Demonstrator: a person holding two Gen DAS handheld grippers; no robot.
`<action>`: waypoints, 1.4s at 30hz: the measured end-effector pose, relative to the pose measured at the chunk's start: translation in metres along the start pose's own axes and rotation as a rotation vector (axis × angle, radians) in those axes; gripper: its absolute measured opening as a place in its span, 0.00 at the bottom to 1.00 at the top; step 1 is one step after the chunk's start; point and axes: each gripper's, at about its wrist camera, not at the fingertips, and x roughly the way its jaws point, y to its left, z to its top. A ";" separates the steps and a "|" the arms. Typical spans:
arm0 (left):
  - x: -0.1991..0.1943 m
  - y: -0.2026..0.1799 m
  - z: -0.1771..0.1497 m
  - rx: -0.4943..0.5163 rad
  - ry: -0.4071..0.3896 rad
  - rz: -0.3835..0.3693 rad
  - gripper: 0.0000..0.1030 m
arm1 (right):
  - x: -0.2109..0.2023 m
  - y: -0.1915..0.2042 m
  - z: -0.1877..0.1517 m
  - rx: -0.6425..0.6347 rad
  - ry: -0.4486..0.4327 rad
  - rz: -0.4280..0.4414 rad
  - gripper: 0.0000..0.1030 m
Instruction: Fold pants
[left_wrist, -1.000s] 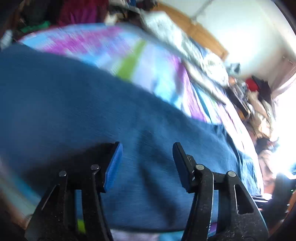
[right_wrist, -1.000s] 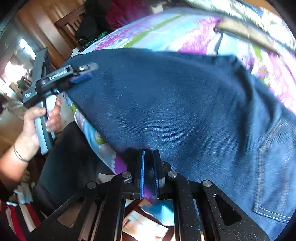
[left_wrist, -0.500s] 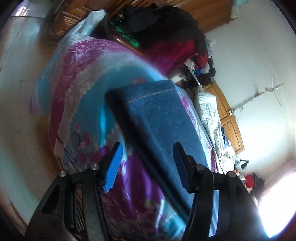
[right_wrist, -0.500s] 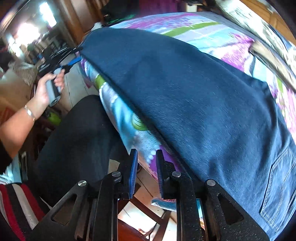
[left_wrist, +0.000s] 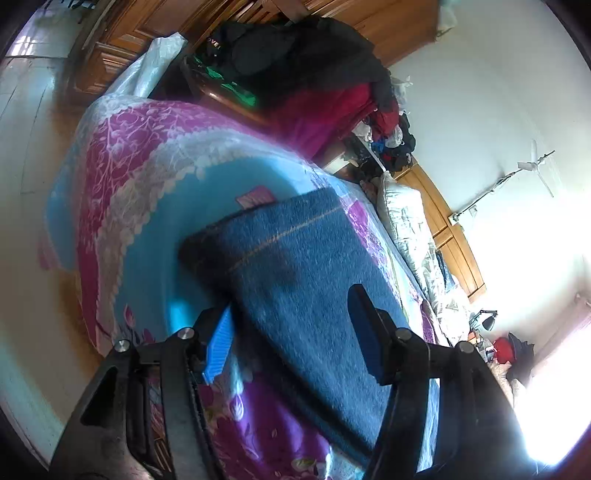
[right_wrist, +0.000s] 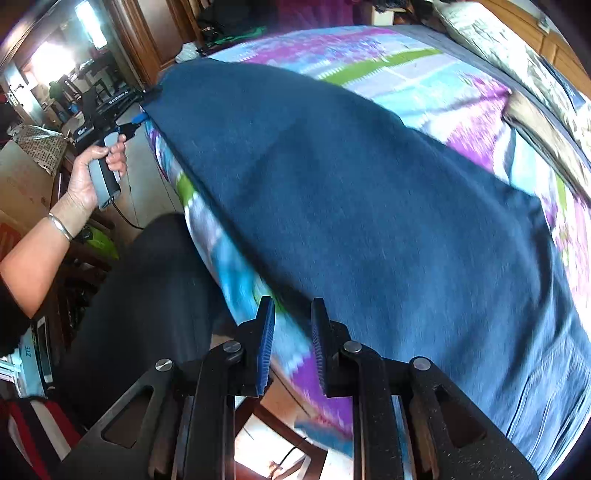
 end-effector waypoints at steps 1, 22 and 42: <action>-0.003 0.002 -0.002 -0.001 -0.006 -0.001 0.59 | 0.003 0.003 0.003 -0.009 -0.003 0.003 0.20; 0.014 0.009 0.017 0.003 -0.012 0.014 0.14 | 0.019 0.027 0.065 -0.049 -0.044 0.051 0.24; 0.002 -0.331 -0.198 0.810 0.312 -0.354 0.10 | -0.077 -0.168 -0.106 0.664 -0.305 -0.025 0.25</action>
